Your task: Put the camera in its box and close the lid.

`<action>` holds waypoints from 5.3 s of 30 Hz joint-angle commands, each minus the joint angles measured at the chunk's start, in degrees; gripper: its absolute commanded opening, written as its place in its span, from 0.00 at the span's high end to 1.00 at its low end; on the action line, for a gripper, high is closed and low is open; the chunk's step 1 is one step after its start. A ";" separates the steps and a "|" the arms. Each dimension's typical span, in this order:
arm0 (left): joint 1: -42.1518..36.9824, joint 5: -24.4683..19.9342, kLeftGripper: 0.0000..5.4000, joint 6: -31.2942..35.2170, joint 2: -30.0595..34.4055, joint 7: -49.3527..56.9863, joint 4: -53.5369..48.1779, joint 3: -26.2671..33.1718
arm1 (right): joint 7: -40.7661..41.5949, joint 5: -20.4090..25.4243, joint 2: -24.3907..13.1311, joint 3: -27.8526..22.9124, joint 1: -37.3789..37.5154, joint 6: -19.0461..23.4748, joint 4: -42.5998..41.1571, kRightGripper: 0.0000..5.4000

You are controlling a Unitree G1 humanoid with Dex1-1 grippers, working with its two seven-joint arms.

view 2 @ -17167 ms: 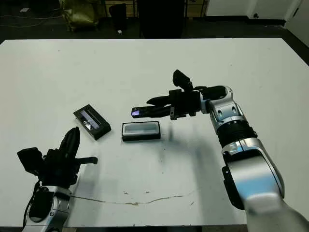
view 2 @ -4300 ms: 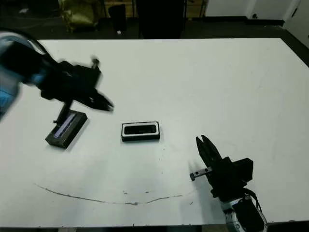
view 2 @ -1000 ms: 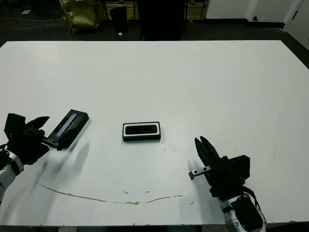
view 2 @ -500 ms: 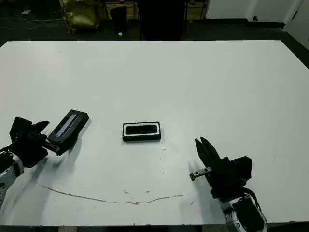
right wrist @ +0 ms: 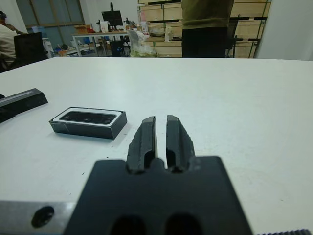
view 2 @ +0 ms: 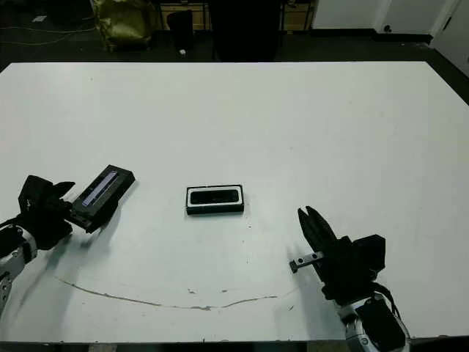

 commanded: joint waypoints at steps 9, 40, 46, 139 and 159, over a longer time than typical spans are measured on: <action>1.12 -5.14 0.00 9.63 -1.96 0.31 1.66 0.72 | -1.61 0.95 -0.52 -0.40 1.09 4.00 -2.41 1.00; -3.09 5.94 0.53 2.67 12.87 -14.54 5.64 -12.45 | -1.18 0.57 -0.88 -0.55 0.09 2.98 -1.77 1.00; -5.01 4.77 0.55 5.45 12.12 -17.55 10.07 -12.99 | -0.50 1.84 -0.86 -1.09 0.19 2.74 -1.54 1.00; -40.92 11.97 0.56 -1.03 2.05 -31.87 8.06 -32.84 | -0.10 -3.06 -0.81 1.78 1.60 -0.04 1.42 1.00; -44.46 14.60 0.56 -0.70 -3.70 -38.80 15.35 -33.82 | -0.65 -2.75 -0.42 2.37 1.98 0.14 1.77 1.00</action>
